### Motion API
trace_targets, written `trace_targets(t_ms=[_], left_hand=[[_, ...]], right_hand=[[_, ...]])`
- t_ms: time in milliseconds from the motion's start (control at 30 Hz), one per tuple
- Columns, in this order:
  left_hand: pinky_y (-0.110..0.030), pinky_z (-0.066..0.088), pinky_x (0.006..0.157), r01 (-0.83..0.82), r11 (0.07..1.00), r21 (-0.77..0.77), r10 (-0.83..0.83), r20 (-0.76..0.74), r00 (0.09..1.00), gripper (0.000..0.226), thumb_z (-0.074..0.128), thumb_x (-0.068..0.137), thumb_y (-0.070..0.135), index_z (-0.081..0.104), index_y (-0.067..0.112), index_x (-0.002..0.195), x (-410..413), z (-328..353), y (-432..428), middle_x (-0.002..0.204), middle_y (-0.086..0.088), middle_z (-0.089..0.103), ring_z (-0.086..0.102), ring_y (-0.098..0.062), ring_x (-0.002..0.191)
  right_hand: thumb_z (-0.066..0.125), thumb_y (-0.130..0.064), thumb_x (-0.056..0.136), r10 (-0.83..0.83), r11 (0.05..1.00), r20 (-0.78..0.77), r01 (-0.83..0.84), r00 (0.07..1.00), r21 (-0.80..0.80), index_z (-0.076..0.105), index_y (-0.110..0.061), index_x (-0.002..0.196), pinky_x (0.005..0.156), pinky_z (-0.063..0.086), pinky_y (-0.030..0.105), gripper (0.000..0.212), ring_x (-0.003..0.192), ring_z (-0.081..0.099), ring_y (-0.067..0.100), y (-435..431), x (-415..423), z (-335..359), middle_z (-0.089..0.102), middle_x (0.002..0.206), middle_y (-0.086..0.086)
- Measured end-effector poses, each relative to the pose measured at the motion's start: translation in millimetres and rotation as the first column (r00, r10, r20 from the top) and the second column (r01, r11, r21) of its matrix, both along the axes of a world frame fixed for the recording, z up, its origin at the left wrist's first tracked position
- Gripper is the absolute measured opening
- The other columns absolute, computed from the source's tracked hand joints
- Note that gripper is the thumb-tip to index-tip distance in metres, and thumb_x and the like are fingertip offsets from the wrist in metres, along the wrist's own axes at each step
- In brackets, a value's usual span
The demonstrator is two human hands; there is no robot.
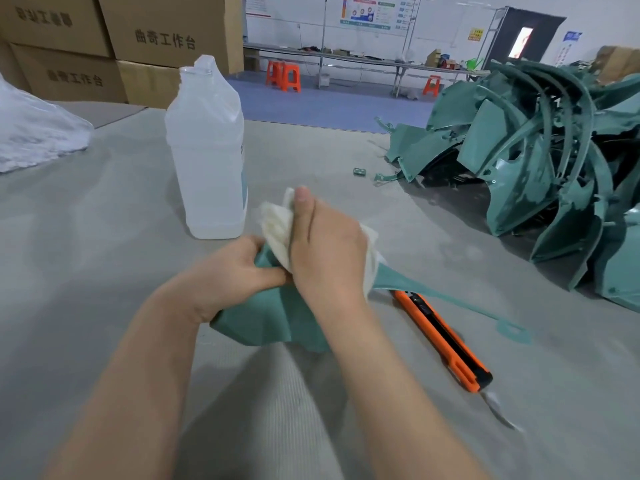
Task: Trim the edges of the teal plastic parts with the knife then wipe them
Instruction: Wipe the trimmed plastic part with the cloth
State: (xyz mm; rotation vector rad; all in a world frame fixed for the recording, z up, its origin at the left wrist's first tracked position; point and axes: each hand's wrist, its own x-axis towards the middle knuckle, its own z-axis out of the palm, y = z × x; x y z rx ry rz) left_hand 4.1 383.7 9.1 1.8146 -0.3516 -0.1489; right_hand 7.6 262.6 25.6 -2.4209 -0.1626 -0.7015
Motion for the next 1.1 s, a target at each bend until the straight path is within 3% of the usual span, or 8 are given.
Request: trace_targets(t_ms=[133,333,500,633,733,867,967,1100], left_hand=[[-0.007,0.048,0.065,0.028,0.991,-0.132,-0.021,0.052,0.998,0.03,0.064,0.07,0.01,0.063,0.029,0.095,1,-3,2,0.086,0.022,0.072,0.066,0.007,0.082],[-0.009,0.049,0.059,-0.075,0.976,-0.206,0.083,0.032,0.996,0.03,0.063,0.082,-0.006,0.065,0.024,0.083,6,-6,-1,0.073,0.02,0.071,0.066,0.005,0.072],[-0.021,0.053,0.054,-0.041,0.982,-0.185,0.029,-0.068,0.997,0.019,0.083,0.057,0.02,0.075,0.018,0.074,5,1,-6,0.076,-0.003,0.075,0.072,-0.016,0.068],[-0.026,0.055,0.054,-0.157,0.957,-0.242,0.134,-0.111,0.985,0.021,0.071,0.071,0.022,0.072,0.01,0.088,6,3,1,0.081,-0.006,0.075,0.072,-0.02,0.07],[-0.026,0.057,0.056,-0.164,0.976,-0.146,0.151,-0.099,0.984,0.006,0.069,0.082,0.016,0.072,0.012,0.086,7,1,4,0.081,-0.005,0.075,0.072,-0.019,0.069],[-0.023,0.056,0.056,-0.16,0.984,-0.084,0.154,-0.077,0.985,0.005,0.068,0.086,0.016,0.072,0.017,0.083,9,0,-1,0.078,0.0,0.075,0.072,-0.014,0.067],[-0.02,0.054,0.055,-0.172,0.982,-0.075,0.168,-0.059,0.984,0.004,0.068,0.086,0.018,0.072,0.019,0.083,12,-2,0,0.078,0.003,0.075,0.072,-0.012,0.067],[-0.017,0.051,0.05,-0.218,0.973,-0.074,0.217,-0.03,0.976,0.009,0.069,0.085,0.016,0.071,0.019,0.077,12,-3,-3,0.07,0.006,0.073,0.069,-0.008,0.06]], right_hand=[[0.024,-0.034,0.105,0.1,0.993,0.043,-0.103,0.994,0.063,0.059,-0.013,0.092,0.069,0.019,0.032,0.043,0.093,0.055,0.031,19,0,7,0.066,0.098,0.01],[0.033,-0.027,0.105,0.293,0.955,0.103,-0.297,0.951,0.025,0.048,-0.013,0.14,0.107,0.024,0.033,0.041,0.132,0.043,0.022,9,-3,6,0.049,0.145,0.002],[0.026,-0.036,0.105,0.062,0.99,-0.062,-0.07,0.996,-0.124,0.056,-0.019,0.121,0.096,0.023,0.036,0.039,0.115,0.05,0.027,-18,12,-4,0.062,0.123,0.003],[0.044,-0.019,0.094,-0.16,0.917,-0.123,0.101,0.98,-0.387,0.052,-0.021,0.093,0.076,0.028,0.037,0.009,0.097,0.058,0.032,-42,25,-3,0.065,0.094,0.006],[0.049,-0.007,0.085,-0.266,0.884,-0.286,0.115,0.921,-0.452,0.043,-0.021,0.08,0.074,0.032,0.034,0.016,0.086,0.059,0.03,-73,36,-8,0.065,0.087,0.005],[0.036,-0.014,0.1,-0.352,0.924,-0.406,0.243,0.843,-0.296,0.052,-0.01,0.084,0.068,0.036,0.034,0.023,0.079,0.048,0.03,-107,52,-3,0.062,0.095,0.015],[0.025,-0.034,0.105,-0.383,0.924,-0.228,0.373,0.895,-0.087,0.055,-0.008,0.087,0.069,0.032,0.035,0.043,0.08,0.046,0.03,-104,47,-1,0.051,0.082,0.009],[0.038,-0.021,0.103,-0.047,0.982,0.007,0.044,0.999,0.185,0.062,-0.008,0.095,0.071,0.03,0.031,0.028,0.094,0.057,0.034,-43,21,-11,0.063,0.091,0.016]])
